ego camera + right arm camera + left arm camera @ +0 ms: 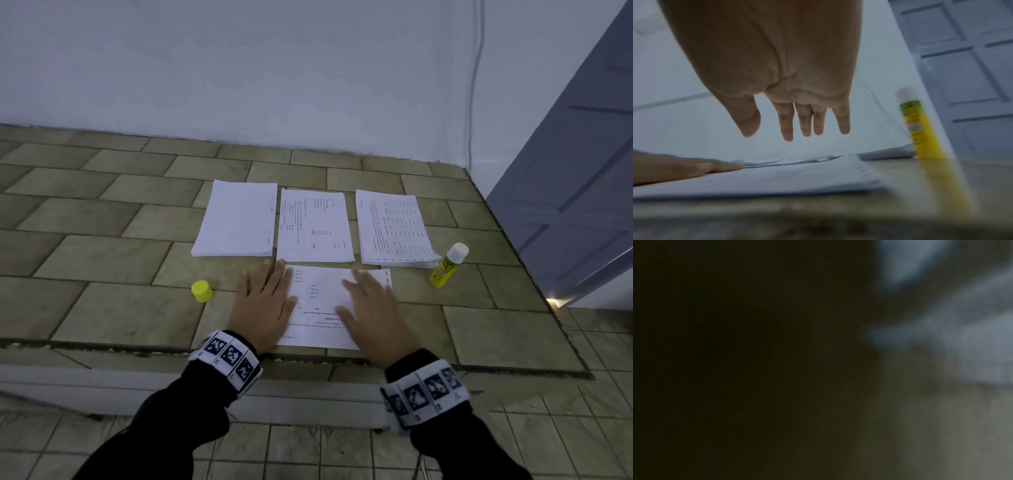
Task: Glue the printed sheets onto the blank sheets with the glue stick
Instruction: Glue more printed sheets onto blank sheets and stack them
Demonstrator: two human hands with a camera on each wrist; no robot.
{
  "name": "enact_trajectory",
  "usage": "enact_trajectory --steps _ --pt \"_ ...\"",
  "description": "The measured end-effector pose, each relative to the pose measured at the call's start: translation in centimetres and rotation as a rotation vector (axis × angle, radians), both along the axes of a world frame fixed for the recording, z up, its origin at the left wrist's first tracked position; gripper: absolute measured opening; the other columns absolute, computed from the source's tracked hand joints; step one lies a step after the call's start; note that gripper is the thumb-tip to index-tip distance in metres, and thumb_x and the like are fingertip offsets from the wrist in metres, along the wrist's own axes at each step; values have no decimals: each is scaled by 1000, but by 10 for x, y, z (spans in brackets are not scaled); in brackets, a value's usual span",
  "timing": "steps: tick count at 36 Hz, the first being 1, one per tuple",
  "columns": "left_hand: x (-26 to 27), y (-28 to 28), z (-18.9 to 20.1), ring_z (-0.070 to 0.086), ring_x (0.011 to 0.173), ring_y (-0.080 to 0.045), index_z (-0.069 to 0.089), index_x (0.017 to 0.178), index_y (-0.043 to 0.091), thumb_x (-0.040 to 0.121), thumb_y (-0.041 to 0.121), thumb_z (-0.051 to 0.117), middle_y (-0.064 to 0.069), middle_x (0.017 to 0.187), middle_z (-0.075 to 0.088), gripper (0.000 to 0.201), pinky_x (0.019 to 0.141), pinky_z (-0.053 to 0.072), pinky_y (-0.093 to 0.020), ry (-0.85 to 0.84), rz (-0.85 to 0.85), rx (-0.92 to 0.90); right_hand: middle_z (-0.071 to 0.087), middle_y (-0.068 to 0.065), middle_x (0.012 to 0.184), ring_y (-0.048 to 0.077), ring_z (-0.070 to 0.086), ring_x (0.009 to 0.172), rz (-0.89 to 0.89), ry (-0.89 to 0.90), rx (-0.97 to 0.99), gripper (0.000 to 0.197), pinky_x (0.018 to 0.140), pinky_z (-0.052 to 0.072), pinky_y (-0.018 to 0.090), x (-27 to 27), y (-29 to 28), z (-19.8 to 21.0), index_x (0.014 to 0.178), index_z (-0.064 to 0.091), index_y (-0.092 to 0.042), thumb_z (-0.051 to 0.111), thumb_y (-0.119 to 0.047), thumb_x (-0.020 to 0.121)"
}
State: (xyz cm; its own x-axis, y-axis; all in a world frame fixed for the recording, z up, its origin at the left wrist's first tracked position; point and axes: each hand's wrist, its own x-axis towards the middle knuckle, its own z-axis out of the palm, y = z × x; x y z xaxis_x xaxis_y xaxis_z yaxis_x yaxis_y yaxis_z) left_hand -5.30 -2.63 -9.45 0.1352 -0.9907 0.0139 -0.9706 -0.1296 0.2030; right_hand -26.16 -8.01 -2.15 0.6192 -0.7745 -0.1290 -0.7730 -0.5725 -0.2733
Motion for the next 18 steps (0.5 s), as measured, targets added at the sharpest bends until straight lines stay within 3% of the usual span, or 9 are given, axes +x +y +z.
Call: enact_trajectory --steps 3,5,8,10,12,15,18 --pt "0 1 -2 9 151 -25 23 154 12 95 51 1 -3 162 15 74 117 11 -59 -7 -6 -15 -6 -2 162 13 -11 148 88 -28 47 67 119 -9 48 34 11 -18 154 9 -17 9 -54 99" --pt "1 1 -2 17 149 -27 30 152 10 96 48 7 -5 161 22 72 115 17 -61 -11 -14 -12 -6 -2 163 11 -11 148 111 -22 32 85 118 -11 49 50 12 -32 155 6 -17 -8 -66 87" --pt "-1 0 -3 29 145 -31 40 148 7 97 44 15 -9 156 33 68 111 27 -64 -33 -19 -9 -3 -4 163 10 -8 149 92 22 -10 103 117 -13 50 54 3 -48 155 4 -17 -27 -67 71" --pt "-1 0 -4 27 146 -30 38 149 8 96 46 13 -9 157 31 69 112 25 -63 -34 -12 -13 0 -4 163 10 -5 149 67 67 -60 109 117 -12 52 44 -4 -53 155 6 -17 -36 -68 68" --pt "0 0 -5 21 148 -29 32 151 8 96 48 9 -7 159 26 72 115 18 -61 -35 -10 -26 3 -4 163 9 -2 149 -19 94 -76 103 118 -8 53 24 -17 -54 154 8 -17 -31 -68 74" --pt "2 0 -6 15 150 -28 27 153 9 95 50 3 -6 161 20 75 117 13 -58 -54 -12 -27 3 -5 163 9 0 149 -175 94 -65 82 119 1 50 -18 -33 -53 154 9 -16 -7 -61 88" --pt "3 0 -6 10 151 -27 21 154 10 93 51 -1 -5 163 14 77 118 10 -58 -53 -10 -18 11 -3 162 11 7 149 -201 135 -93 85 118 8 50 -47 -37 -49 154 14 -14 -7 -60 85"
